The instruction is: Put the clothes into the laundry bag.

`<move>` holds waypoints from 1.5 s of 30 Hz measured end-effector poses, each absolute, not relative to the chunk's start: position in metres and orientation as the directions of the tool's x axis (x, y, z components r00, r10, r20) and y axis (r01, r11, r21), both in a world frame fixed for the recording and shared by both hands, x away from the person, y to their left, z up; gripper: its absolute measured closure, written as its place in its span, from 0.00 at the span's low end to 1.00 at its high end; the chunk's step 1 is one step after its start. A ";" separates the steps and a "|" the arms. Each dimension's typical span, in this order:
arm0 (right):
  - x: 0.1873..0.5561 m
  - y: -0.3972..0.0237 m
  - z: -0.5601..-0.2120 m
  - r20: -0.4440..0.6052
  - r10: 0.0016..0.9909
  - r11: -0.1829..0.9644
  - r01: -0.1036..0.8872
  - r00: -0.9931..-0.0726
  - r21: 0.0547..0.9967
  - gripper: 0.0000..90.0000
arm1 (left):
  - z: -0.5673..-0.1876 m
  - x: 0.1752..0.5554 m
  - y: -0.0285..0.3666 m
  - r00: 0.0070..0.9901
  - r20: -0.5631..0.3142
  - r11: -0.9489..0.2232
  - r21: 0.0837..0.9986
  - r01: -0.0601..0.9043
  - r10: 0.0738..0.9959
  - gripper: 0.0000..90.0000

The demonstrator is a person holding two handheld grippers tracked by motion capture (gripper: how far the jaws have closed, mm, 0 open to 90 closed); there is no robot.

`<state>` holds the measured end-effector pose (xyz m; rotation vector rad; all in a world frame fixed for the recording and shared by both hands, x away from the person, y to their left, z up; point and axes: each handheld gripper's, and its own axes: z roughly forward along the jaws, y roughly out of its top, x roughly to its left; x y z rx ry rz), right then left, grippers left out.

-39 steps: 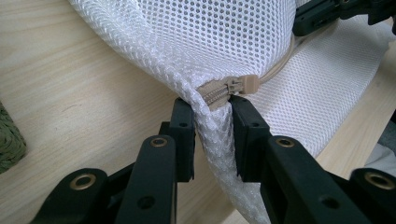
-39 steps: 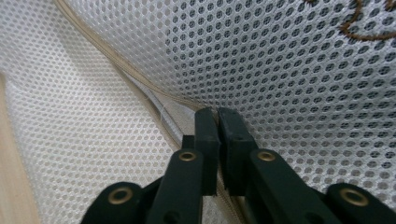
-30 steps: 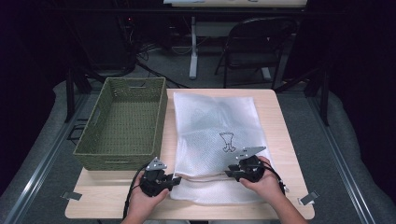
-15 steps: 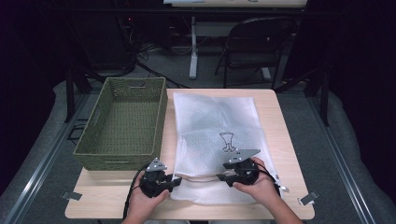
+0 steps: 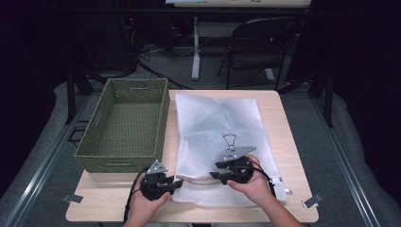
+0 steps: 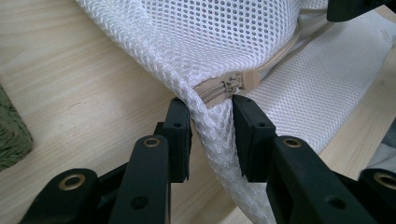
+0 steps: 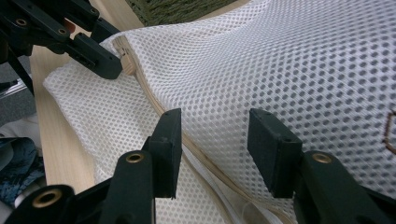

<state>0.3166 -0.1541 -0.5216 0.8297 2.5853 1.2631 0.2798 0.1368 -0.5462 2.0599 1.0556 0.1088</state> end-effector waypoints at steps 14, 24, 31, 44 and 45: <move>0.325 -0.124 -0.525 0.173 0.487 0.482 0.428 -0.856 0.765 0.68 | -0.546 0.280 0.137 0.664 -0.268 -0.345 0.687 0.639 0.698 0.86; 0.317 -0.109 -0.527 0.219 0.417 0.480 0.418 -0.882 0.771 0.84 | -0.542 0.279 0.135 0.677 -0.270 -0.339 0.704 0.624 0.685 0.91; 0.316 -0.101 -0.533 0.220 0.401 0.506 0.414 -0.890 0.757 0.83 | -0.542 0.280 0.133 0.683 -0.271 -0.341 0.706 0.620 0.679 0.92; 0.318 -0.093 -0.542 0.250 0.385 0.508 0.430 -0.888 0.746 0.85 | -0.542 0.280 0.132 0.693 -0.267 -0.351 0.709 0.612 0.670 0.92; 0.318 -0.092 -0.542 0.248 0.385 0.510 0.429 -0.889 0.746 0.86 | -0.542 0.280 0.131 0.691 -0.270 -0.348 0.708 0.615 0.671 0.92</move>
